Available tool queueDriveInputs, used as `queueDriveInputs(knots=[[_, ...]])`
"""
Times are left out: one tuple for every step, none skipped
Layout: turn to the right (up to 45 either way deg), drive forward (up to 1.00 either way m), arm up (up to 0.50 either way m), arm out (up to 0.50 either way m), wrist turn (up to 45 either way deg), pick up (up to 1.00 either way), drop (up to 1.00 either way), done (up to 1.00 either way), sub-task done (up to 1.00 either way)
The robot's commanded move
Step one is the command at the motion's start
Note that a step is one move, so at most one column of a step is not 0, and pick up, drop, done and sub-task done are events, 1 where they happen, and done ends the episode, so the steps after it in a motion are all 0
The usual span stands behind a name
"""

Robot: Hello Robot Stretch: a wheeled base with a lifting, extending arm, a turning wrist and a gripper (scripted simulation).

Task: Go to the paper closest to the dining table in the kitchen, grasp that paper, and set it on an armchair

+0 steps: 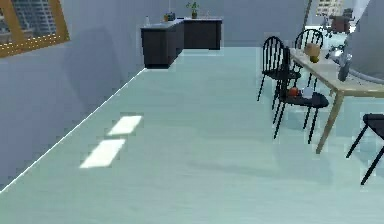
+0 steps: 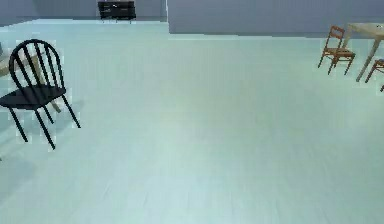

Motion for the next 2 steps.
queueDriveInputs(knots=[[0.0, 1.00, 0.00, 0.00, 0.0, 0.00, 0.00, 0.00, 0.00], [0.0, 1.00, 0.00, 0.00, 0.0, 0.00, 0.00, 0.00, 0.00]])
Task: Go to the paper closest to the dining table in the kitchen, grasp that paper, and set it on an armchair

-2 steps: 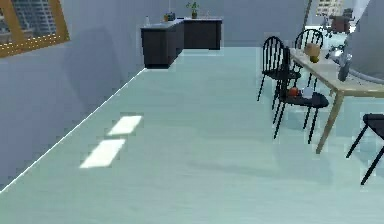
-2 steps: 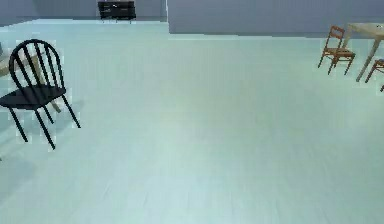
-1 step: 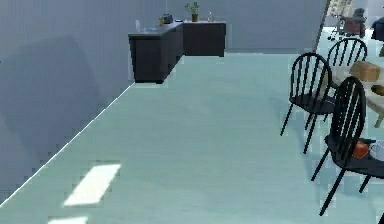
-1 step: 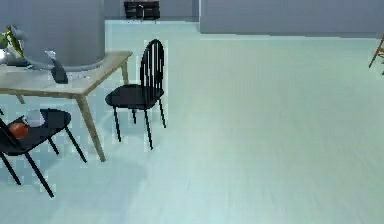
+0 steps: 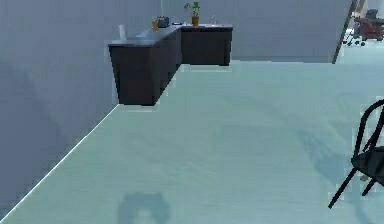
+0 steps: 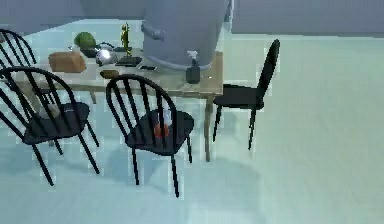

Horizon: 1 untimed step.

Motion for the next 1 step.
queueDriveInputs(knots=[[0.0, 1.00, 0.00, 0.00, 0.0, 0.00, 0.00, 0.00, 0.00]])
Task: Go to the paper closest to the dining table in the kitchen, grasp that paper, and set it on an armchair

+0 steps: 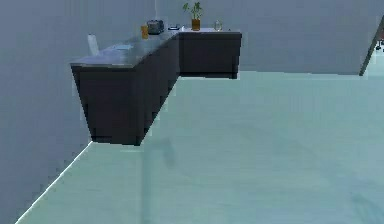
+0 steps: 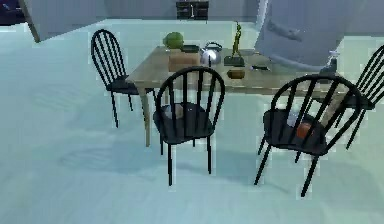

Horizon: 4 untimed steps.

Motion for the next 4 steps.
queueDriveInputs(knots=[[0.0, 1.00, 0.00, 0.00, 0.0, 0.00, 0.00, 0.00, 0.00], [0.0, 0.95, 0.00, 0.00, 0.0, 0.00, 0.00, 0.00, 0.00], [-45.0, 0.00, 0.00, 0.00, 0.0, 0.00, 0.00, 0.00, 0.00], [-45.0, 0.00, 0.00, 0.00, 0.0, 0.00, 0.00, 0.00, 0.00]])
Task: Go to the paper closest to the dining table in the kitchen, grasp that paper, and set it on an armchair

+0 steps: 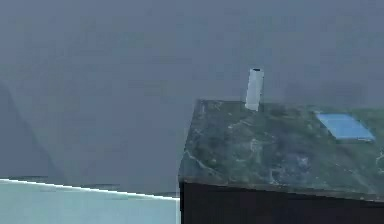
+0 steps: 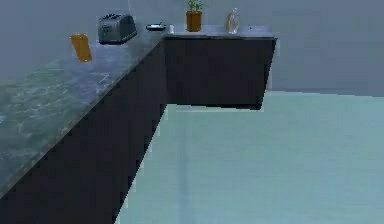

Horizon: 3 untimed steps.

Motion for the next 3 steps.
queueDriveInputs(knots=[[-45.0, 0.00, 0.00, 0.00, 0.0, 0.00, 0.00, 0.00, 0.00], [-9.0, 0.00, 0.00, 0.00, 0.0, 0.00, 0.00, 0.00, 0.00], [45.0, 0.00, 0.00, 0.00, 0.0, 0.00, 0.00, 0.00, 0.00]])
